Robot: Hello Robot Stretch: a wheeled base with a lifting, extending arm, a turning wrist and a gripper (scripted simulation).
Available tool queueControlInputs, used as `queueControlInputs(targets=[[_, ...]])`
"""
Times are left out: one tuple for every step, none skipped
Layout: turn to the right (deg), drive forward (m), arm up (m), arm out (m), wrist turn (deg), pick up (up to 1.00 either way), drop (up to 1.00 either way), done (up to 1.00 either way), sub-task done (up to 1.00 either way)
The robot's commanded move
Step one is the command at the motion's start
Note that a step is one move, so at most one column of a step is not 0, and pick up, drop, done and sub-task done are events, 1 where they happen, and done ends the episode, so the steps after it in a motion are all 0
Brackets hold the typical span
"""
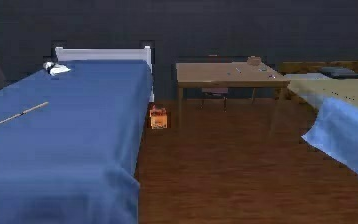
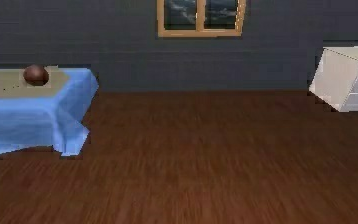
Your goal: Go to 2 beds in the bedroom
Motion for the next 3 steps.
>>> queueControlInputs(targets=[[-27.0, 0.00, 0.00, 0.00, 0.0, 0.00, 0.00, 0.00, 0.00], [0.0, 0.00, 0.00, 0.00, 0.0, 0.00, 0.00, 0.00, 1.00], [45.0, 0.00, 0.00, 0.00, 0.0, 0.00, 0.00, 0.00, 0.00]])
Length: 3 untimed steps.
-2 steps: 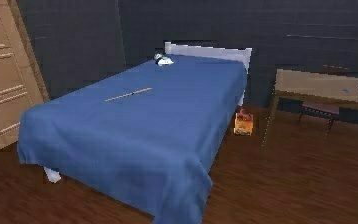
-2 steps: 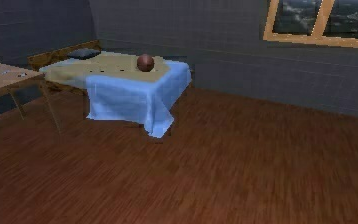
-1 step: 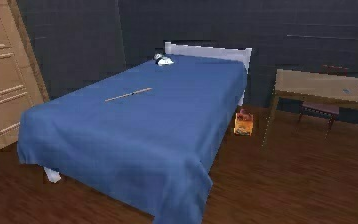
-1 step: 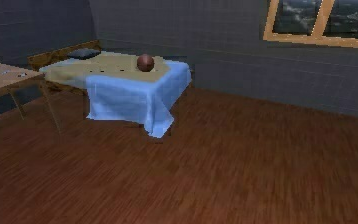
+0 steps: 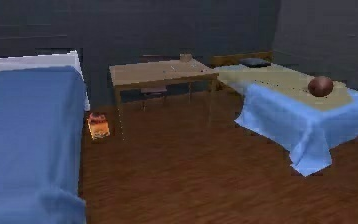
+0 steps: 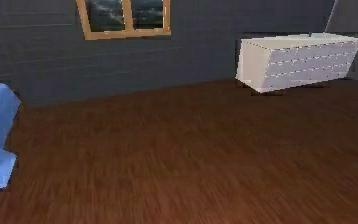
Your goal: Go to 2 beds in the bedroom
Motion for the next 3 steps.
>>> queueControlInputs(targets=[[45.0, 0.00, 0.00, 0.00, 0.0, 0.00, 0.00, 0.00, 0.00], [12.0, 0.00, 0.00, 0.00, 0.0, 0.00, 0.00, 0.00, 0.00], [0.0, 1.00, 0.00, 0.00, 0.0, 0.00, 0.00, 0.00, 0.00]])
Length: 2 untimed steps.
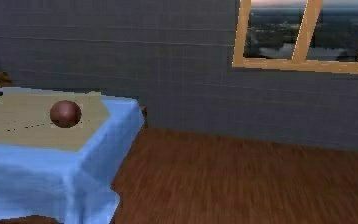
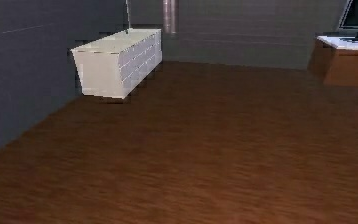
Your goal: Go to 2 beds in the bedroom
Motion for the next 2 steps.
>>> queueControlInputs(targets=[[0.0, 0.50, 0.00, 0.00, 0.0, 0.00, 0.00, 0.00, 0.00], [-45.0, 0.00, 0.00, 0.00, 0.0, 0.00, 0.00, 0.00, 0.00]])
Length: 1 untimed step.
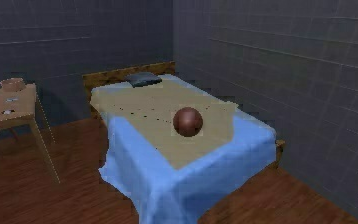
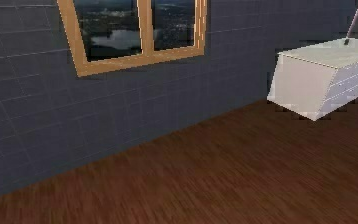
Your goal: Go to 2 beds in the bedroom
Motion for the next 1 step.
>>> queueControlInputs(targets=[[0.0, 0.00, 0.00, 0.00, 0.0, 0.00, 0.00, 1.00, 0.00]])
